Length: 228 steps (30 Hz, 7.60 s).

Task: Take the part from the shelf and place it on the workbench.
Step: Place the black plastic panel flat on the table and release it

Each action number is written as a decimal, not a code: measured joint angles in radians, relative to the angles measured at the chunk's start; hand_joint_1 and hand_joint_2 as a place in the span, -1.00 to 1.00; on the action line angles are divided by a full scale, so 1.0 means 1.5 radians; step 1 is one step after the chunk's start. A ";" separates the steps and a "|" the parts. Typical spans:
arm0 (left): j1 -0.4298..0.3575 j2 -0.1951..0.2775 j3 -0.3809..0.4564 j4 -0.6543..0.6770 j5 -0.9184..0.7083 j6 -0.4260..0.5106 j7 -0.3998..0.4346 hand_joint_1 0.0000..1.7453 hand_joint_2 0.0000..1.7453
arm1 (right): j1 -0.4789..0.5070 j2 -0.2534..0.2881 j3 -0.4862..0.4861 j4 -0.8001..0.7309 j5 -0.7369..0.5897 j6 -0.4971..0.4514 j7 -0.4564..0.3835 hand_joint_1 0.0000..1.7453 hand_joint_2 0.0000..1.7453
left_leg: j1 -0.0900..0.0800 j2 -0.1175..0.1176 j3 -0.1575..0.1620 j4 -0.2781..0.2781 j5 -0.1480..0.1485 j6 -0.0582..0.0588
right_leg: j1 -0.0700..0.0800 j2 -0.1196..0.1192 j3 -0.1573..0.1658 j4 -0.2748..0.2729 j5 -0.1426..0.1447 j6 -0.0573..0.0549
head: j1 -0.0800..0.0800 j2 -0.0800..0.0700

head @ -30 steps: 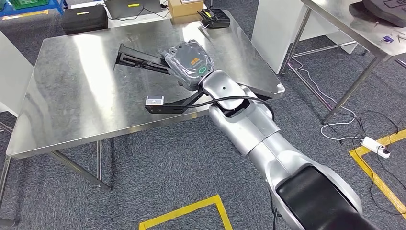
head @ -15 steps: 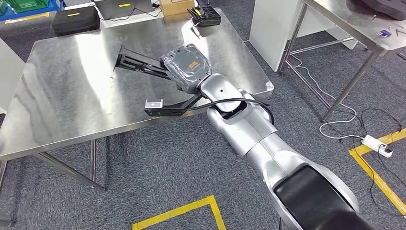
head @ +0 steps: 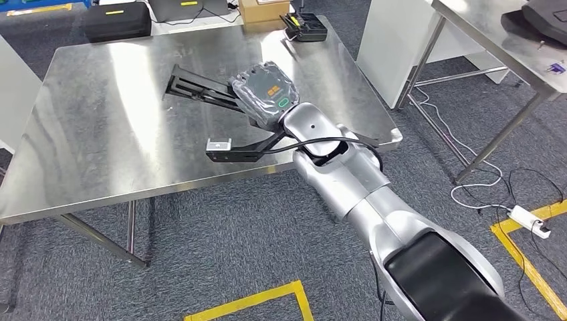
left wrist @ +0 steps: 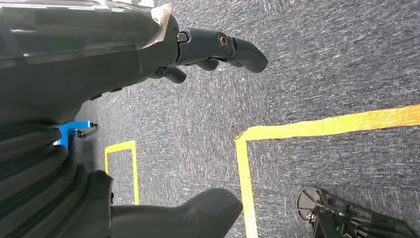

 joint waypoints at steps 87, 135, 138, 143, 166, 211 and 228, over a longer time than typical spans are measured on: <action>0.002 -0.015 0.078 -0.004 0.002 0.026 -0.226 -1.00 -1.00 | -0.019 -0.028 0.003 0.040 -0.013 -0.034 -0.016 -1.00 -1.00 | -0.009 -0.007 -0.056 0.002 0.048 -0.011 | 0.010 0.011 0.119 -0.197 0.054 -0.017 | 0.003 0.000; 0.001 -0.020 0.078 -0.005 -0.016 0.003 -0.208 -1.00 -1.00 | -0.009 -0.032 0.002 0.040 -0.007 -0.032 -0.005 -1.00 -1.00 | 0.020 0.001 -0.046 0.008 0.035 -0.044 | -0.020 0.004 0.108 -0.184 0.065 -0.001 | 0.005 0.000; 0.001 -0.020 0.078 -0.005 -0.017 0.003 -0.209 -1.00 -1.00 | -0.009 -0.032 0.002 0.041 -0.007 -0.032 -0.005 -1.00 -1.00 | 0.022 0.005 -0.088 0.112 -0.034 -0.048 | -0.018 0.004 0.104 -0.185 0.070 -0.009 | 0.002 0.000; 0.001 -0.019 0.079 -0.005 -0.019 0.004 -0.211 -1.00 -1.00 | -0.008 -0.033 0.002 0.044 -0.008 -0.033 -0.005 -1.00 -1.00 | 0.019 0.004 -0.076 0.138 -0.041 -0.038 | -0.009 0.004 0.101 -0.184 0.071 -0.011 | 0.001 0.000; -0.002 -0.022 0.094 -0.005 -0.018 0.009 -0.217 -1.00 -1.00 | -0.016 -0.036 -0.002 0.050 -0.012 -0.035 -0.010 -1.00 -1.00 | 0.002 0.005 -0.016 0.023 -0.011 -0.028 | -0.008 0.002 0.105 -0.200 0.083 -0.013 | 0.003 0.000; -0.005 -0.024 0.106 -0.005 -0.024 0.016 -0.225 -1.00 -1.00 | -0.023 -0.024 -0.002 0.067 -0.011 -0.047 -0.010 -1.00 -1.00 | 0.011 0.001 0.022 0.014 -0.028 -0.024 | -0.004 0.000 0.073 -0.192 0.108 0.013 | 0.003 0.000; -0.006 -0.026 0.112 -0.005 -0.024 0.015 -0.224 -1.00 -1.00 | -0.026 -0.025 -0.002 0.073 -0.011 -0.054 -0.009 -1.00 -1.00 | 0.004 0.004 -0.064 0.030 0.019 -0.035 | -0.002 -0.002 0.143 -0.213 0.058 -0.025 | 0.009 0.000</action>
